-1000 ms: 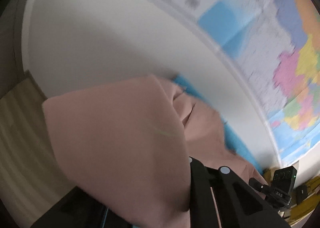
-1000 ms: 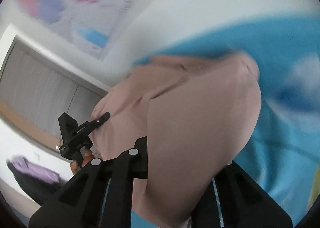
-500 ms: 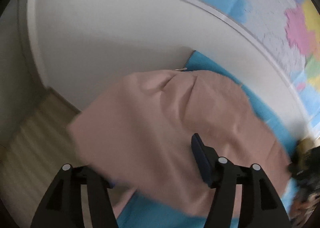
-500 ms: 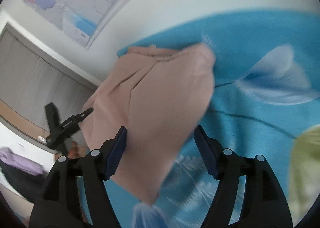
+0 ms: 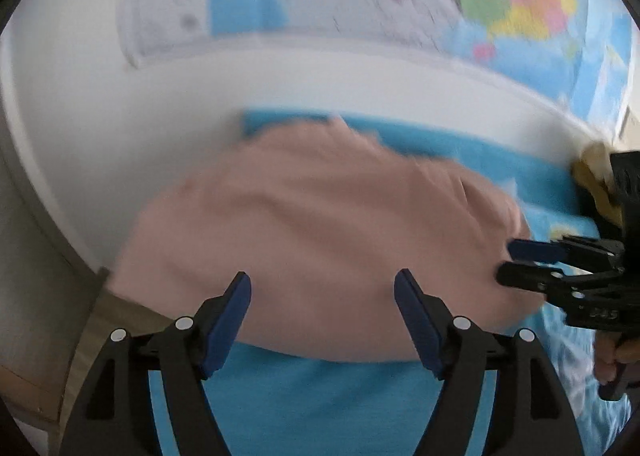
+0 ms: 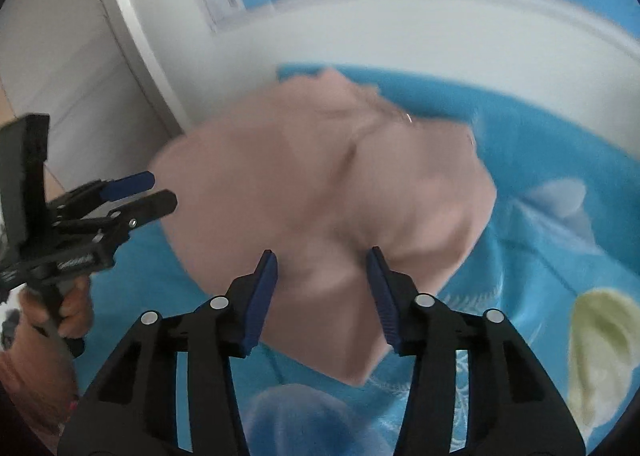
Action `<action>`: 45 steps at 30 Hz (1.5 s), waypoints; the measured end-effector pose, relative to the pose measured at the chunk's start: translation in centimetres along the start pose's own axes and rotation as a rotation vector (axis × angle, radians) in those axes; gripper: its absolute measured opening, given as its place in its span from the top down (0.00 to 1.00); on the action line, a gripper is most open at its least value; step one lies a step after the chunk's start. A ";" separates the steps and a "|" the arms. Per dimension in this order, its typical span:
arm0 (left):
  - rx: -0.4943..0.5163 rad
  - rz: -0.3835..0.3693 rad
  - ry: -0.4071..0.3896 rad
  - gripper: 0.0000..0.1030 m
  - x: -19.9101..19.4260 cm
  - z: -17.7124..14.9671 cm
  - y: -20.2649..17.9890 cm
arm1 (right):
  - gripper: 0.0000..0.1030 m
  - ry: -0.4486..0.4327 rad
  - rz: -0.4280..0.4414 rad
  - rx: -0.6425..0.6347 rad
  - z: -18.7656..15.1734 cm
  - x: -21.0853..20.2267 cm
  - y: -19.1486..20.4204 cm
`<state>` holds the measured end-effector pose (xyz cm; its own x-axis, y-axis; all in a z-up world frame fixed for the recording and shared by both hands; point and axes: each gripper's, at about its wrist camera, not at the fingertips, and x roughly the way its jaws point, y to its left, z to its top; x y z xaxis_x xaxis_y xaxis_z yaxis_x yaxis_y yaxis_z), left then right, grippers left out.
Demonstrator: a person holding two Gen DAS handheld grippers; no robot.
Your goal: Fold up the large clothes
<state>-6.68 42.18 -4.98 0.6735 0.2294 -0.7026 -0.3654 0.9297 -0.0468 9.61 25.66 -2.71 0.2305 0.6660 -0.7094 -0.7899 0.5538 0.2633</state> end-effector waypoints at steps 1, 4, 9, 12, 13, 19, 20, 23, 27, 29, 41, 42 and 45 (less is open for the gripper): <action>-0.007 0.004 0.016 0.29 0.7 -0.1 -0.3 | 0.57 0.010 -0.003 0.016 -0.3 0.5 -0.5; -0.037 0.000 0.024 0.29 0.8 -0.7 0.0 | 0.54 0.006 0.011 0.037 -0.8 0.3 -0.7; -0.059 0.032 0.002 0.21 -1.5 -1.5 -0.6 | 0.38 -0.045 0.015 0.031 -1.2 -1.6 0.5; -0.052 0.068 -0.032 0.15 -2.9 -2.1 -2.2 | 0.33 -0.082 0.021 0.016 -1.7 -3.0 1.5; -0.050 0.076 -0.044 0.09 -3.3 -2.2 -2.8 | 0.31 -0.091 0.019 0.011 -1.9 -3.2 1.8; -0.061 0.109 -0.111 0.06 -5.6 -2.8 -5.5 | 0.14 -0.155 -0.012 -0.051 -3.6 -5.8 3.3; -0.063 0.115 -0.122 0.06 -5.9 -3.0 -5.9 | 0.12 -0.159 -0.016 -0.059 -3.7 -6.0 3.4; -0.063 0.144 -0.133 0.06 -6.7 -3.4 -6.7 | 0.10 -0.173 -0.049 -0.077 -4.4 -6.8 3.8; -0.084 0.159 -0.141 0.06 -7.4 -4.0 -7.4 | 0.07 -0.180 -0.058 -0.075 -5.0 -7.6 3.7; -0.087 0.164 -0.141 0.06 -7.7 -4.3 -7.7 | 0.06 -0.181 -0.063 -0.068 -5.3 -7.9 3.5; -0.142 0.183 -0.135 0.06 -8.6 -5.9 -8.4 | 0.05 -0.184 -0.084 -0.073 -6.5 -9.5 3.8; -0.149 0.184 -0.136 0.06 -8.7 -6.0 -8.4 | 0.05 -0.186 -0.084 -0.074 -6.5 -9.6 3.9; -0.152 0.187 -0.141 0.06 -9.0 -6.3 -8.5 | 0.05 -0.194 -0.084 -0.079 -6.7 -10.0 4.1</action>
<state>-13.63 30.37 -2.74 0.6643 0.4405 -0.6038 -0.5766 0.8161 -0.0390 0.24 17.91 1.05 0.3966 0.7068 -0.5857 -0.8035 0.5759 0.1509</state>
